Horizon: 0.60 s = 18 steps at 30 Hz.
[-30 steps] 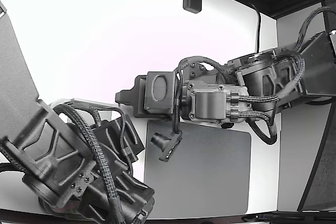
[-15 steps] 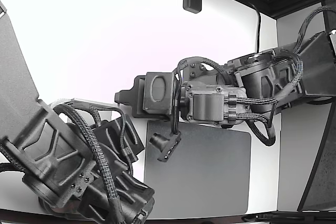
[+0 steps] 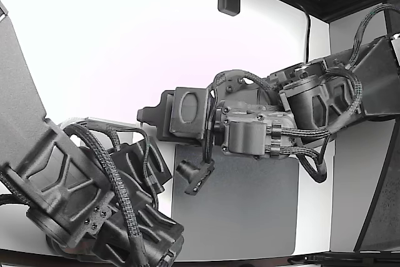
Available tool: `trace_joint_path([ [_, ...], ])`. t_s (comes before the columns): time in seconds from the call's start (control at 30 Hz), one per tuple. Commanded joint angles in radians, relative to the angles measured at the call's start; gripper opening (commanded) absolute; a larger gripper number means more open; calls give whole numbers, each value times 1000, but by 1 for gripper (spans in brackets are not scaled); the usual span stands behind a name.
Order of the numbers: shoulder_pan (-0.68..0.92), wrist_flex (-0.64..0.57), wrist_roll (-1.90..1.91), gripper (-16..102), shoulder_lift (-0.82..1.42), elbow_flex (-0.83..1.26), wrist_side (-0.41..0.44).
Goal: Peel off protective film from adhesive tape.
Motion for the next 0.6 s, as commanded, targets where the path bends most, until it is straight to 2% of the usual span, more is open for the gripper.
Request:
trace_joint_path([
  [0.0, -5, -5, 3, -11, 9, -35, 6],
  [0.57, 5, 3, 14, -11, -15, -49, 20],
])
